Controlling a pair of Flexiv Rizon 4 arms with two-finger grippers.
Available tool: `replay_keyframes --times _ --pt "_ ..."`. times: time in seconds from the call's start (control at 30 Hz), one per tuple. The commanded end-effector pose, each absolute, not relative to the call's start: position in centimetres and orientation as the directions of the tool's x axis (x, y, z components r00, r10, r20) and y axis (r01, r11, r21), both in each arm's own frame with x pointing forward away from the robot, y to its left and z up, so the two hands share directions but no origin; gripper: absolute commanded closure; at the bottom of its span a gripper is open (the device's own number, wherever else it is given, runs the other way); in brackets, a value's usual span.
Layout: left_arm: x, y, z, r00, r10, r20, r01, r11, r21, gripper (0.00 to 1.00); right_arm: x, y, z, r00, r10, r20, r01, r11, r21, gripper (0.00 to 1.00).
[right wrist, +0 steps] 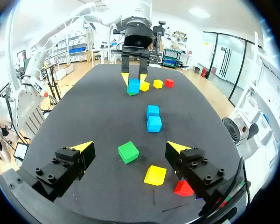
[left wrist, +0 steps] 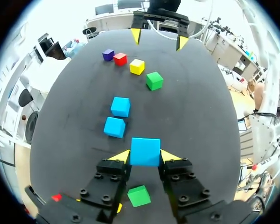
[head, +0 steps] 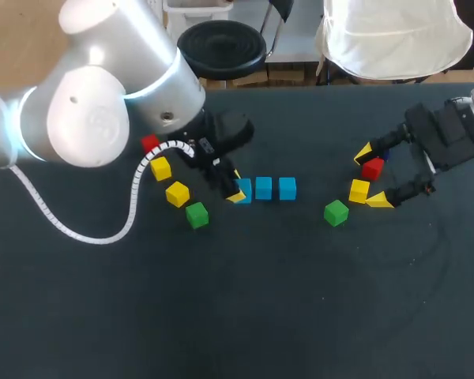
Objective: Place the blue cubes, place green cubes on the blue cubes, place the yellow cubes on the green cubes, then place the red cubes on the yellow cubes, and place purple cube on the red cubes.
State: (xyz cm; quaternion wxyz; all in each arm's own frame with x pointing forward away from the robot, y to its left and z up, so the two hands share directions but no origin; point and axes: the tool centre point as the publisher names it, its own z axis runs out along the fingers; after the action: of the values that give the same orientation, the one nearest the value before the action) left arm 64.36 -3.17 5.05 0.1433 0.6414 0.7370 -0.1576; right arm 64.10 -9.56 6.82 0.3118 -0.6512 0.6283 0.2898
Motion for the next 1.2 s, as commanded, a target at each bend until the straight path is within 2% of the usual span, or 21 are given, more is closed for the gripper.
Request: replay_keyframes --times 0.03,0.43,1.03,1.2 --pt "64.7 -3.3 4.5 -0.151 0.901 -0.406 0.988 0.141 -0.055 1.00 64.1 -9.6 6.8 0.044 -0.636 -0.771 -0.999 -0.017 -0.043 0.00" --pt "63.3 -3.5 3.3 -0.163 0.901 -0.402 0.987 0.145 -0.074 1.00 64.1 -9.6 6.8 0.044 -0.636 -0.771 -0.999 -0.017 -0.043 0.00" --pt "65.6 -2.8 2.4 -0.193 0.883 -0.429 0.981 0.188 -0.053 1.00 64.1 -9.6 6.8 0.044 -0.636 -0.771 -0.999 -0.017 -0.043 0.00" --pt "66.2 -2.9 1.7 -0.194 0.875 -0.443 0.981 0.169 -0.095 1.00 64.1 -9.6 6.8 0.044 -0.636 -0.771 -0.999 -0.017 -0.043 0.00"
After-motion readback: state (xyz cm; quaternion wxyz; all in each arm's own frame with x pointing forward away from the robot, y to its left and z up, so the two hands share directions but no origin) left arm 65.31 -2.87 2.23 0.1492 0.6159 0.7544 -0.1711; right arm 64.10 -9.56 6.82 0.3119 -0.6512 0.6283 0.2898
